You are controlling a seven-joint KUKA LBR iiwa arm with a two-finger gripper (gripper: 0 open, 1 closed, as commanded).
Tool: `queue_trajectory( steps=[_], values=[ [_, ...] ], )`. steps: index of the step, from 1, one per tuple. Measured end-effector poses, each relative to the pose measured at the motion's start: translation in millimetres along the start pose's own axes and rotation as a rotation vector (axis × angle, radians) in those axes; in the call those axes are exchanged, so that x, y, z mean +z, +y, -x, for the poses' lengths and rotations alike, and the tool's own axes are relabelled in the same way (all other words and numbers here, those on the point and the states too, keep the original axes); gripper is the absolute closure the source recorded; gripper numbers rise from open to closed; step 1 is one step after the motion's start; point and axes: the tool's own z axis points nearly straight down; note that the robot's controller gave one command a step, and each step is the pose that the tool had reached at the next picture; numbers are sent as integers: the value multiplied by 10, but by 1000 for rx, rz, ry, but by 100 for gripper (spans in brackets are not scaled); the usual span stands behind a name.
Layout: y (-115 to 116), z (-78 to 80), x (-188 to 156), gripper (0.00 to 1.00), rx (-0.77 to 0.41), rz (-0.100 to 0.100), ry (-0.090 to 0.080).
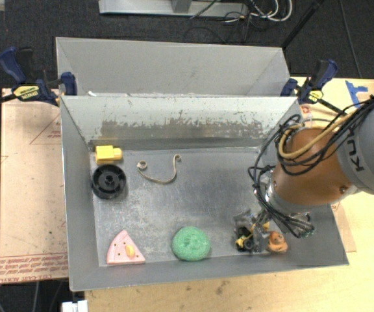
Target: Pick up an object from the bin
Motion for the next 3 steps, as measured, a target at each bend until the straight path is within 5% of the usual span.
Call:
queue_trajectory(
  steps=[3],
  values=[
    [10, -6, -513, 100, 1, 2, 3]
  ],
)
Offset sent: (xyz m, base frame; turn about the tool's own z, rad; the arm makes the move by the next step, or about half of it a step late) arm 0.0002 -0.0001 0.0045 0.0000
